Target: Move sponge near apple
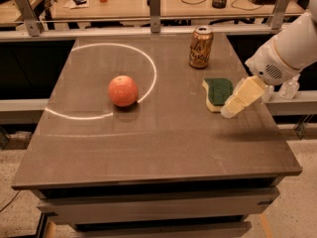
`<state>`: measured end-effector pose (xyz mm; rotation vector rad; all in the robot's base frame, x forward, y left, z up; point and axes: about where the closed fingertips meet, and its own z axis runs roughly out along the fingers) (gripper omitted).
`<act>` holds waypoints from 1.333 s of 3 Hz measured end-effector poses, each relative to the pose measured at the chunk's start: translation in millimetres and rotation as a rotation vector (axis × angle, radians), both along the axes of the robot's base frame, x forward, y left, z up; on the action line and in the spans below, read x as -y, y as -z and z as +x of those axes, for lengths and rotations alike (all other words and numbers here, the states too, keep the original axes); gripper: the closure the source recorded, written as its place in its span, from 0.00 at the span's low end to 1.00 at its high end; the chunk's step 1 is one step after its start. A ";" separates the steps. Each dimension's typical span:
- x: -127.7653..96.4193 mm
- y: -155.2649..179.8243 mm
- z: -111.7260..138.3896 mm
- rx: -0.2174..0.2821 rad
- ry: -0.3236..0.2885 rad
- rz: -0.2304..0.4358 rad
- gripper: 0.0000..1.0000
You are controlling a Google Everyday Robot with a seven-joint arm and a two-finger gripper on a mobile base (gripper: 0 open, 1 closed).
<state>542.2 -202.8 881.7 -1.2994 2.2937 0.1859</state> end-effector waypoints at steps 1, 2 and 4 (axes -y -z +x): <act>-9.7 21.6 14.2 -0.006 -0.034 0.048 0.00; -19.0 37.4 25.5 -0.010 -0.070 0.080 0.00; -24.8 52.7 42.5 0.017 -0.127 0.096 0.16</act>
Offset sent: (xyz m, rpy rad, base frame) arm 0.0397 0.0270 -0.0551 0.1215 0.0107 0.1098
